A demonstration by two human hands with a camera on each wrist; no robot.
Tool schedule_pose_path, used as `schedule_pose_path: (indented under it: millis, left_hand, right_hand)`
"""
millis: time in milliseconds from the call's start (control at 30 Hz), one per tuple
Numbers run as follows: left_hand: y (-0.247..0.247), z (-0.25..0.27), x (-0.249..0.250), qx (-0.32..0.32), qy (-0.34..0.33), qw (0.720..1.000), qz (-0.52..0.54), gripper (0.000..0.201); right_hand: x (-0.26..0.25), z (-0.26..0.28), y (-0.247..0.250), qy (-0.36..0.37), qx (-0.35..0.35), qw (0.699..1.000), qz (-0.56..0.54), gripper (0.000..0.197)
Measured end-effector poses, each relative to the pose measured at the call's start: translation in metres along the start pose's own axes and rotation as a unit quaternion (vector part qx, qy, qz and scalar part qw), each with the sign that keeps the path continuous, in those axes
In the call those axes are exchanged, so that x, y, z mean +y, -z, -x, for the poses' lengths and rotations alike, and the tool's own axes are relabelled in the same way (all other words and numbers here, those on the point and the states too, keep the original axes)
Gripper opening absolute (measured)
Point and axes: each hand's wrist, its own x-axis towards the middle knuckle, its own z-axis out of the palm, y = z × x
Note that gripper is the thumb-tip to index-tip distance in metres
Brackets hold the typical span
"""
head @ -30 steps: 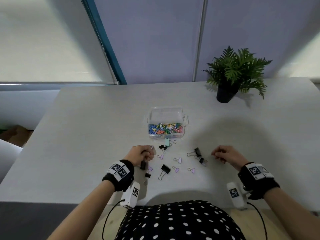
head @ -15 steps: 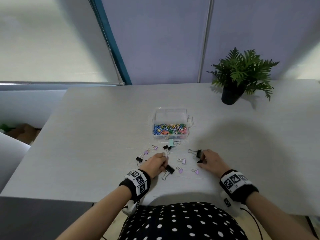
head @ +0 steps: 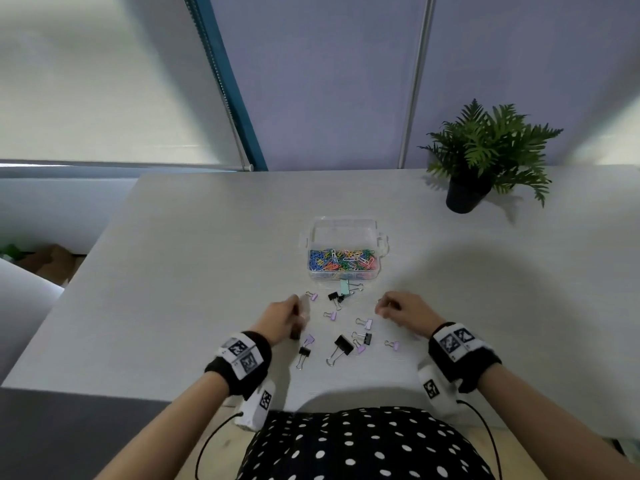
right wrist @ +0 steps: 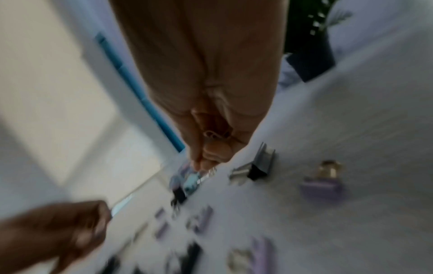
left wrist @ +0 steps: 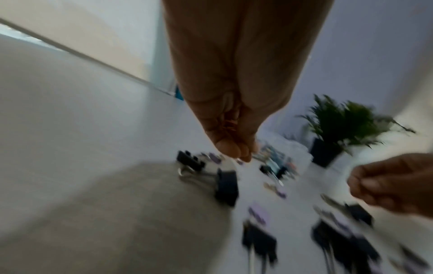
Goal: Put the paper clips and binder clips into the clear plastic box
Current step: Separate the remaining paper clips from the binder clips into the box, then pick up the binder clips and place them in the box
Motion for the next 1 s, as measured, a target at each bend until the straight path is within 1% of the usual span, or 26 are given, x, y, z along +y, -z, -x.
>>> schedule_pose_path:
  millis: [33, 67, 100, 133, 200, 233, 267, 300, 333, 367, 400, 433, 467, 500, 533, 567, 600, 667, 733, 800, 833, 867, 900, 933, 1000]
  left_hand:
    - [0.009, -0.001, -0.007, 0.017, 0.021, 0.999, 0.033, 0.008]
    - [0.017, -0.005, -0.014, 0.029, 0.042, 0.997, 0.060, 0.014]
    - [0.026, -0.010, -0.018, 0.032, 0.057, 0.994, 0.083, 0.019]
    - [0.034, -0.016, -0.018, 0.033, 0.063, 0.992, 0.101, 0.022]
    - [0.050, -0.033, -0.007, 0.034, 0.056, 0.988, 0.139, 0.021]
    - [0.057, -0.043, 0.003, 0.033, 0.052, 0.984, 0.166, 0.019]
    - [0.062, -0.053, 0.013, 0.031, 0.048, 0.979, 0.198, 0.017]
    - [0.067, -0.063, 0.024, 0.030, 0.047, 0.971, 0.232, 0.016]
    - [0.069, -0.073, 0.033, 0.030, 0.050, 0.962, 0.266, 0.017]
    - [0.070, -0.082, 0.042, 0.029, 0.058, 0.954, 0.292, 0.016]
    - [0.069, -0.090, 0.048, 0.022, 0.066, 0.949, 0.309, 0.012]
    - [0.067, -0.097, 0.054, 0.013, 0.071, 0.946, 0.315, 0.014]
    - [0.065, -0.103, 0.058, 0.000, 0.075, 0.948, 0.309, 0.024]
    - [0.064, -0.106, 0.061, -0.021, 0.076, 0.953, 0.294, 0.033]
    - [0.064, -0.107, 0.064, -0.041, 0.072, 0.957, 0.277, 0.041]
    - [0.064, -0.106, 0.066, -0.054, 0.069, 0.960, 0.265, 0.047]
    - [0.064, -0.105, 0.066, -0.061, 0.066, 0.962, 0.258, 0.052]
    - [0.065, -0.099, 0.059, -0.049, 0.048, 0.967, 0.247, 0.057]
    - [0.064, -0.091, 0.043, -0.011, 0.024, 0.970, 0.241, 0.056]
    - [0.059, -0.077, 0.024, 0.022, -0.005, 0.977, 0.210, 0.054]
    - [0.056, -0.069, 0.015, 0.033, -0.017, 0.981, 0.192, 0.055]
    - [0.052, -0.061, 0.006, 0.042, -0.022, 0.982, 0.184, 0.055]
    - [0.049, -0.052, -0.001, 0.049, -0.021, 0.983, 0.177, 0.055]
    - [0.046, -0.045, -0.009, 0.055, -0.019, 0.984, 0.166, 0.056]
    - [0.042, -0.031, -0.024, 0.061, -0.011, 0.991, 0.122, 0.055]
  right_hand:
    - [0.000, -0.006, 0.006, -0.022, 0.013, 0.998, -0.063, 0.015]
    - [-0.001, -0.013, 0.013, -0.048, 0.028, 0.989, -0.137, 0.020]
    - [-0.005, -0.019, 0.021, -0.068, 0.040, 0.973, -0.217, 0.022]
    - [-0.011, -0.026, 0.028, -0.085, 0.046, 0.949, -0.299, 0.020]
    - [-0.023, -0.042, 0.042, -0.102, 0.038, 0.882, -0.459, 0.015]
    - [-0.029, -0.052, 0.047, -0.108, 0.035, 0.852, -0.511, 0.015]
    - [-0.035, -0.062, 0.050, -0.115, 0.037, 0.834, -0.539, 0.015]
    - [-0.041, -0.072, 0.052, -0.122, 0.041, 0.826, -0.549, 0.014]
    - [-0.047, -0.082, 0.053, -0.133, 0.043, 0.829, -0.541, 0.013]
    - [-0.053, -0.090, 0.053, -0.144, 0.040, 0.842, -0.519, 0.011]
    - [-0.056, -0.099, 0.051, -0.156, 0.037, 0.866, -0.473, 0.010]
    - [-0.060, -0.103, 0.049, -0.163, 0.026, 0.897, -0.409, 0.014]
    - [-0.063, -0.106, 0.047, -0.171, 0.009, 0.925, -0.340, 0.024]
    - [-0.066, -0.108, 0.045, -0.174, -0.008, 0.942, -0.287, 0.033]
    - [-0.069, -0.108, 0.044, -0.174, -0.026, 0.951, -0.253, 0.039]
    - [-0.073, -0.105, 0.043, -0.169, -0.034, 0.957, -0.233, 0.041]
    - [-0.077, -0.102, 0.043, -0.157, -0.027, 0.965, -0.210, 0.038]
    - [-0.082, -0.093, 0.044, -0.107, -0.003, 0.984, -0.140, 0.032]
    - [-0.084, -0.082, 0.044, -0.028, 0.033, 0.999, -0.031, 0.031]
    - [-0.083, -0.070, 0.037, 0.045, 0.057, 0.996, 0.045, 0.027]
    - [-0.081, -0.067, 0.030, 0.079, 0.052, 0.992, 0.077, 0.026]
    - [-0.077, -0.065, 0.022, 0.107, 0.028, 0.986, 0.122, 0.025]
    - [-0.072, -0.063, 0.013, 0.132, -0.002, 0.975, 0.178, 0.026]
    - [-0.066, -0.062, 0.003, 0.160, -0.034, 0.958, 0.236, 0.030]
    - [-0.050, -0.062, -0.012, 0.217, -0.074, 0.913, 0.337, 0.039]
